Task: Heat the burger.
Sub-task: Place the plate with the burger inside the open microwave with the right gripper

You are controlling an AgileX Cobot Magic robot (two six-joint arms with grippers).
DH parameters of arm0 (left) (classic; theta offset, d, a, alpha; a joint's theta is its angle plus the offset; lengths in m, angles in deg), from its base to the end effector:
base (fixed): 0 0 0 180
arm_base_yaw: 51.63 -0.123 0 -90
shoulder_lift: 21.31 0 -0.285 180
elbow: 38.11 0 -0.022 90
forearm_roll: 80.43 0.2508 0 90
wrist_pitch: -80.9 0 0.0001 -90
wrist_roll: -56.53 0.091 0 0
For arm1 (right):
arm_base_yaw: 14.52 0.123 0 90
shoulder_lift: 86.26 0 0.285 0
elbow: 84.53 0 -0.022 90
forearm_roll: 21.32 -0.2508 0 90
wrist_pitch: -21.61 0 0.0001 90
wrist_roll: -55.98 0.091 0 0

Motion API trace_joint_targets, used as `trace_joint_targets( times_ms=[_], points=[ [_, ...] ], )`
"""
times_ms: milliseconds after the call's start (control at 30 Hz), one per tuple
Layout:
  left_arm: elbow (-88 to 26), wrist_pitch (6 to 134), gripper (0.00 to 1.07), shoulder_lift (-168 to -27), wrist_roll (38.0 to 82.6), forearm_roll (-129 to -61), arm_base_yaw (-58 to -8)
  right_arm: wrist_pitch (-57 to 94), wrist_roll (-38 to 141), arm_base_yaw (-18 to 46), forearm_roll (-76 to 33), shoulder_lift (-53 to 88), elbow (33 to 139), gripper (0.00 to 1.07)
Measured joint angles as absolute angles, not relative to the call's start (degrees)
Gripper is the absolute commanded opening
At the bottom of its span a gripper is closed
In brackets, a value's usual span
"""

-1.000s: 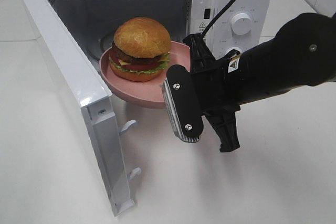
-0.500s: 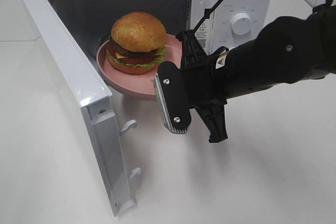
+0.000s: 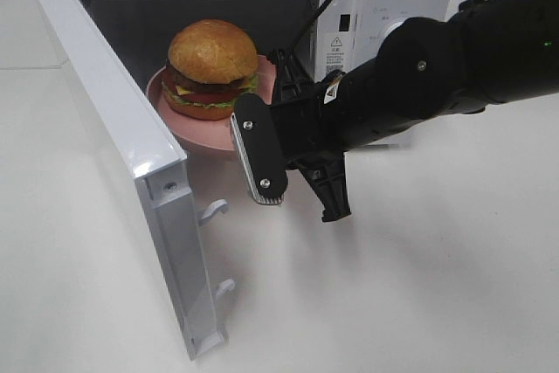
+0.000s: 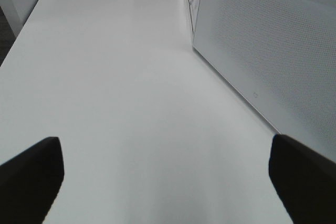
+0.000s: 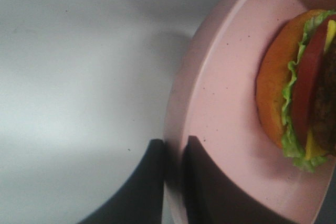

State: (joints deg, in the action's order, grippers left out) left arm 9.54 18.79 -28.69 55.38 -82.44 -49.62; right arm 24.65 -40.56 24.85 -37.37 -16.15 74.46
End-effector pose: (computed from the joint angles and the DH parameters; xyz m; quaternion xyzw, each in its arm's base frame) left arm -0.0089 -0.0025 0.2798 0.0075 0.8531 -0.0319 0.5207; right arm 0.2825 0.2335 0.1803 -0.7976 0.4583 -0.1315 0.3695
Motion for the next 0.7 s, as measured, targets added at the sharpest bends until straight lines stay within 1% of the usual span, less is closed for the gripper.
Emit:
trace_joint_targets(
  times_ms=[500,700],
  points=[
    [9.5,18.8,0.98,-28.7,55.4,-82.4,-49.6,25.5,-40.6,24.2,-37.3,-22.1,81.9,0.0],
    [9.5,18.8,0.98,-28.7,55.4,-82.4,-49.6,26.3,-40.5,22.2,-36.7,-24.3,84.2,0.0]
  ],
)
